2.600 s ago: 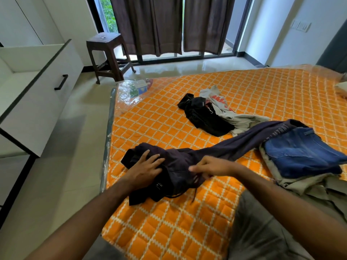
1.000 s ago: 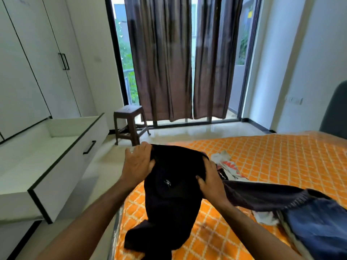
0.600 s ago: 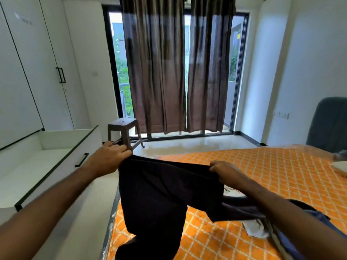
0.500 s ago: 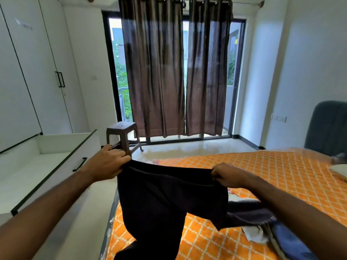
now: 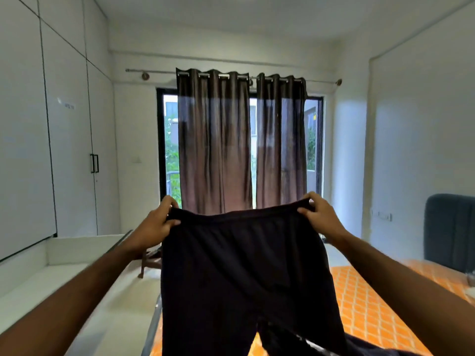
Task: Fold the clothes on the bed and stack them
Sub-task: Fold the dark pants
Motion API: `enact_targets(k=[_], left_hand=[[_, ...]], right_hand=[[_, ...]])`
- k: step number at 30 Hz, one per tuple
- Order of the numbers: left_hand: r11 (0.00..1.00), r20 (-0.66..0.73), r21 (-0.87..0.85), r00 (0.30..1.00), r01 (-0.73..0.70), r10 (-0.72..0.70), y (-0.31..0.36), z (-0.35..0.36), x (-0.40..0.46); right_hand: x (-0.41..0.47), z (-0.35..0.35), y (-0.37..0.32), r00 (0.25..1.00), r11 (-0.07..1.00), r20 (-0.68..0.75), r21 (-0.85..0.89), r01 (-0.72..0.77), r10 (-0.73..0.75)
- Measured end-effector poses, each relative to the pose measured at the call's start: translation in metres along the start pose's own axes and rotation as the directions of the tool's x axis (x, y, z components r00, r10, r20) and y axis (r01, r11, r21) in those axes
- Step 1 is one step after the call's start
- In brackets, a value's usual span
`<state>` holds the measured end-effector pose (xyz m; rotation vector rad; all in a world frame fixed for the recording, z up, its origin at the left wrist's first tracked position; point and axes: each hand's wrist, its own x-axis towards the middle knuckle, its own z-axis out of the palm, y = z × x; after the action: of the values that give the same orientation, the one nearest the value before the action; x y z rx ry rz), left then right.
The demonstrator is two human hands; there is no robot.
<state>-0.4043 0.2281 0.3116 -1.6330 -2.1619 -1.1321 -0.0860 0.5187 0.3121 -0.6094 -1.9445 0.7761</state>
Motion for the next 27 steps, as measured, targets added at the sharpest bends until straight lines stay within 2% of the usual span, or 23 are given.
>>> enact_targets(k=[3,6,8,10,12,13,16,17,18,20,21,24,27], left_hand=[[0.951,-0.112,-0.304,0.989,0.059,-0.098,0.021,-0.014,0.02],[0.791,-0.233,-0.61,0.946,0.039,-0.227,0.05,-0.028,0.035],[0.729,-0.249,-0.685,0.939,0.002,-0.237,0.062,-0.038,0.042],[0.794,-0.225,-0.607,0.953,0.026,-0.202,0.069,-0.044,0.042],[0.838,-0.195,-0.543,0.963,0.053,-0.187,0.074,-0.049,0.036],[0.816,-0.214,-0.578,0.96,0.023,-0.178,0.076,-0.054,0.031],[0.584,-0.401,-0.769,0.908,-0.26,-0.123,0.078,-0.065,0.025],[0.599,-0.462,-0.729,0.884,-0.33,-0.075,0.079,-0.069,0.025],[0.692,-0.472,-0.644,0.881,-0.327,-0.022,0.079,-0.069,0.027],[0.879,-0.408,-0.427,0.913,-0.21,0.02,0.074,-0.059,0.031],[0.922,-0.405,-0.346,0.914,-0.172,0.019,0.071,-0.052,0.031],[0.922,-0.523,-0.344,0.852,-0.18,-0.029,0.067,-0.041,0.023],[0.827,-0.632,-0.464,0.773,-0.317,-0.059,0.075,-0.046,0.014]], right_hand=[[0.022,-0.007,-0.052,0.997,0.932,-0.078,0.361,0.014,0.016],[0.039,-0.013,-0.106,0.987,0.759,-0.141,0.65,0.039,0.071],[0.043,-0.013,-0.124,0.992,0.666,-0.059,0.745,-0.033,0.115],[0.039,-0.012,-0.128,0.986,0.733,0.111,0.66,-0.165,0.122],[0.036,-0.017,-0.127,0.983,0.821,0.171,0.55,-0.152,0.067],[0.036,-0.023,-0.126,0.991,0.817,0.129,0.568,-0.098,0.029],[0.029,-0.046,-0.12,0.987,0.633,-0.049,0.763,0.134,-0.151],[0.026,-0.047,-0.115,0.977,0.598,-0.029,0.787,0.152,-0.21],[0.021,-0.045,-0.108,0.971,0.629,0.068,0.772,0.095,-0.23],[0.012,-0.032,-0.09,0.937,0.784,0.324,0.612,-0.104,-0.129],[0.007,-0.027,-0.084,0.923,0.827,0.381,0.535,-0.172,-0.054],[-0.005,-0.027,-0.082,0.95,0.802,0.307,0.55,-0.234,0.067],[-0.013,-0.039,-0.099,0.976,0.781,0.216,0.614,-0.11,-0.033]])
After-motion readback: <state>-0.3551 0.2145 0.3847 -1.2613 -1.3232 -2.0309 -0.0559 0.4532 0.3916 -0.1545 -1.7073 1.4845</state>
